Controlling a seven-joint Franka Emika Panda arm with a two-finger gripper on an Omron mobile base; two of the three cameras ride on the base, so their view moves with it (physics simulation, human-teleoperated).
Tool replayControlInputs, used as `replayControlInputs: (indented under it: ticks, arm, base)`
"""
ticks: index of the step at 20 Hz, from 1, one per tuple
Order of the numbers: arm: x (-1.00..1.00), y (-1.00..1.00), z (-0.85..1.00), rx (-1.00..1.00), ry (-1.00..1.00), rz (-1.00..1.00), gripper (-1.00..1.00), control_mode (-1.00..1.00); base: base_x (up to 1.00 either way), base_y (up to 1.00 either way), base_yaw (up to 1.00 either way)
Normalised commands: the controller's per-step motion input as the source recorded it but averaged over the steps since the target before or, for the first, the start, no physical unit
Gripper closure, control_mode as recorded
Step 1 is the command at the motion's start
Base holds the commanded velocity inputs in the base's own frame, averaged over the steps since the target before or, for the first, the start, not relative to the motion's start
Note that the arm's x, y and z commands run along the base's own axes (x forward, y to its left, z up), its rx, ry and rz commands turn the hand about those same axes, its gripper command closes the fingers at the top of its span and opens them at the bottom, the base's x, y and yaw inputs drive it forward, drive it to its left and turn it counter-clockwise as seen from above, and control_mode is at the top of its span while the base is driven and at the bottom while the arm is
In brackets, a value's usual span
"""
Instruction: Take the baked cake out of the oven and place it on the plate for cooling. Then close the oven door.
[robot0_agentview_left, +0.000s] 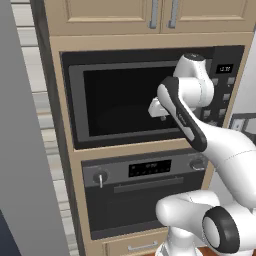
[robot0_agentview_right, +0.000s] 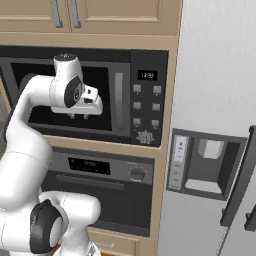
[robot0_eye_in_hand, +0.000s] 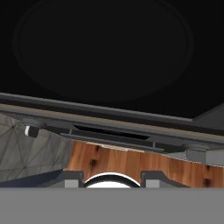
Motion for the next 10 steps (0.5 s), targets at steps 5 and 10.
replayControlInputs:
  ticks: [5,10]
  arm:
    - [0.00,0.00,0.00,0.00,0.00,0.00,-1.00,1.00]
    - [0.00,0.00,0.00,0.00,0.00,0.00,-1.00,1.00]
  base:
    - [0.00,0.00,0.00]
    - [0.00,0.00,0.00]
